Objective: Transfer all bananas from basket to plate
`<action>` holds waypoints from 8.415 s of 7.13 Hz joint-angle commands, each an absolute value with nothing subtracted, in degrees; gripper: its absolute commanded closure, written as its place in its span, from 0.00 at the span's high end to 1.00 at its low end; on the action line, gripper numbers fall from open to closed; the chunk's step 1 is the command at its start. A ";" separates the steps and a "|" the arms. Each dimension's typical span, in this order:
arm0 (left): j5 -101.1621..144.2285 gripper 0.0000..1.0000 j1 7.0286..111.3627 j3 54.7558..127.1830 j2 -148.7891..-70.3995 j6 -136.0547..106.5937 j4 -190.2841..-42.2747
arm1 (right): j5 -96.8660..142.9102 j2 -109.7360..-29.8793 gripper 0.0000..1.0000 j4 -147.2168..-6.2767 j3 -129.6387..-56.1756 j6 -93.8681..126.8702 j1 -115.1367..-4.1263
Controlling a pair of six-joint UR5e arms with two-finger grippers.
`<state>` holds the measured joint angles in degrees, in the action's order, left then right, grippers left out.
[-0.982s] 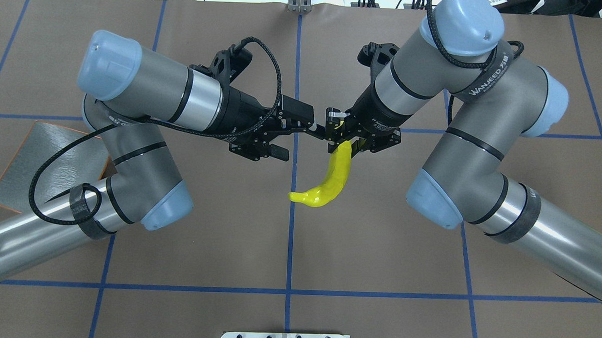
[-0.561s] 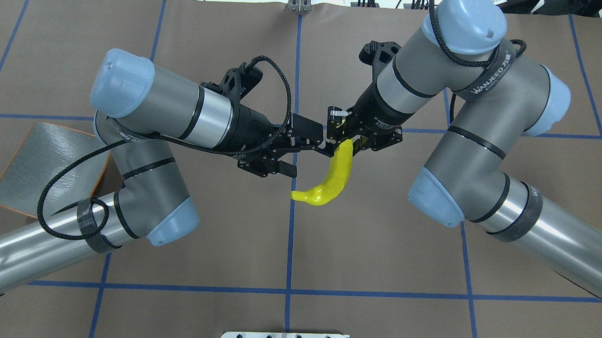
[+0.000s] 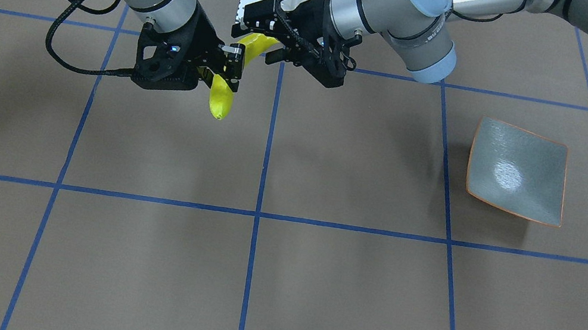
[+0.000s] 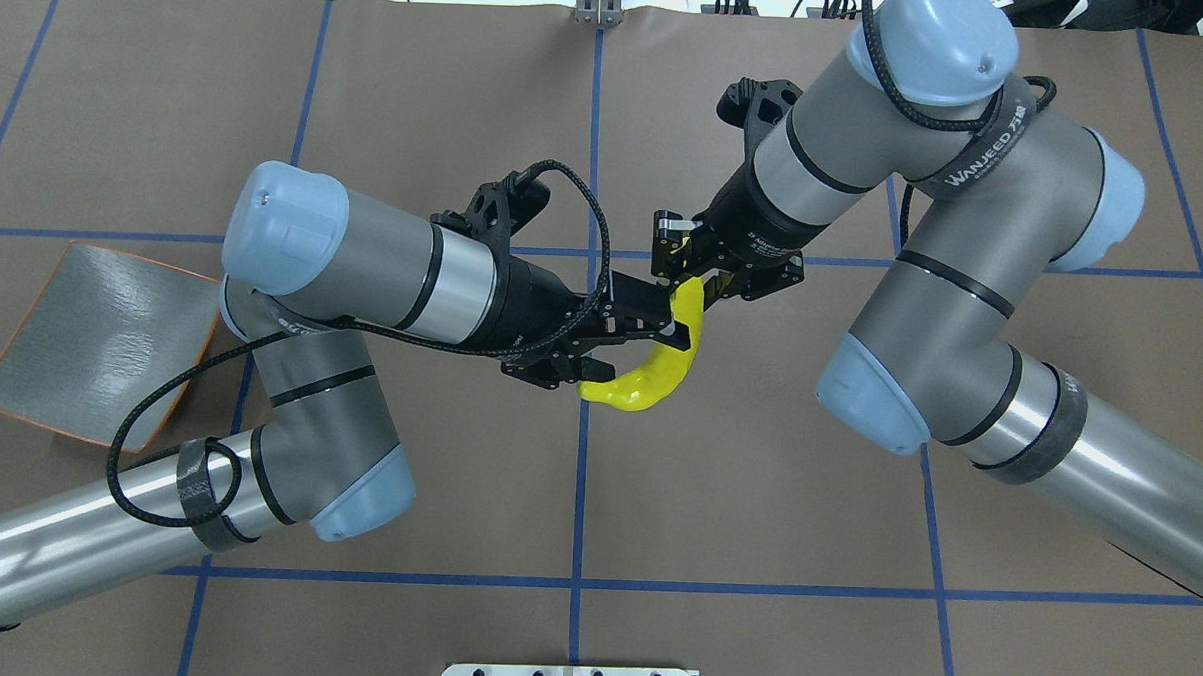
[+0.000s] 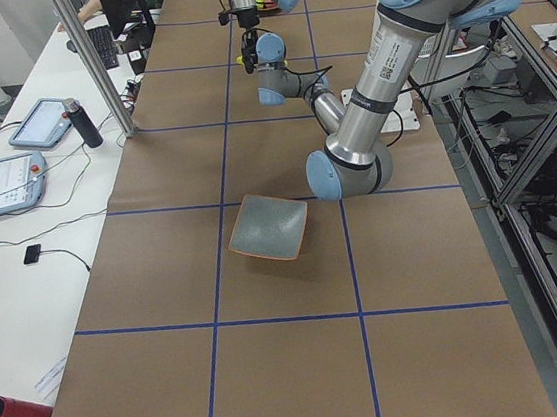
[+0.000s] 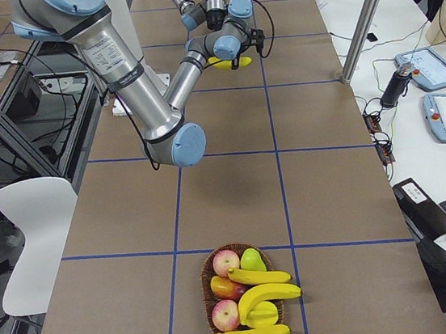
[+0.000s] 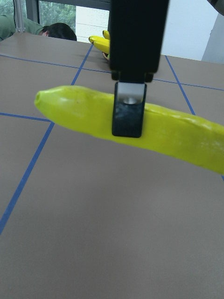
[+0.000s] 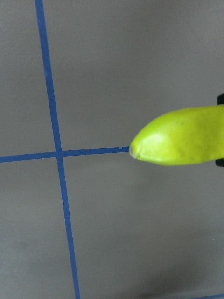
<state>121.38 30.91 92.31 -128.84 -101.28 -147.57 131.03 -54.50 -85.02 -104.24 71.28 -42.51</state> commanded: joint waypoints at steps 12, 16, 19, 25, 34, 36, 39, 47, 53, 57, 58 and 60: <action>120.32 0.00 28.83 91.58 -129.46 -101.34 -148.10 | 131.66 -55.11 0.99 -82.44 -104.76 71.98 -42.63; 120.32 0.00 28.83 91.50 -128.94 -101.34 -148.10 | 131.92 -55.11 1.00 -80.42 -104.85 75.49 -43.68; 119.71 0.00 29.09 91.84 -127.63 -100.99 -147.83 | 136.30 -55.28 1.00 -80.59 -104.68 75.50 -50.77; 113.29 0.00 36.99 105.53 -101.74 -77.99 -147.74 | 129.84 -60.28 1.00 -80.77 -105.29 70.97 -58.54; 125.95 0.00 52.47 108.37 -80.70 -52.24 -144.51 | 130.86 -69.69 1.00 -81.47 -103.27 53.00 -62.57; 125.95 0.00 52.99 108.46 -78.32 -44.07 -140.04 | 131.75 -69.61 1.00 -82.35 -103.27 53.09 -63.10; 125.60 0.00 53.00 107.67 -76.30 -38.94 -135.44 | 131.75 -69.61 1.00 -82.35 -103.18 53.09 -63.02; 125.94 0.72 51.24 103.54 -78.31 -39.11 -135.53 | 132.80 -69.79 1.00 -82.27 -103.27 53.09 -63.02; 134.33 1.00 61.02 105.21 -79.71 -39.46 -133.18 | 132.98 -71.71 1.00 -82.44 -103.10 48.82 -64.94; 141.07 1.00 70.23 104.85 -91.67 -39.02 -118.04 | 132.19 -79.01 1.00 -94.09 -101.60 21.06 -75.11; 140.98 1.00 70.22 104.94 -91.84 -39.11 -118.04 | 132.71 -80.49 1.00 -95.26 -100.91 14.39 -79.67; 140.98 1.00 69.53 104.59 -92.90 -39.29 -118.04 | 132.28 -81.83 1.00 -95.19 -92.86 -0.91 -88.20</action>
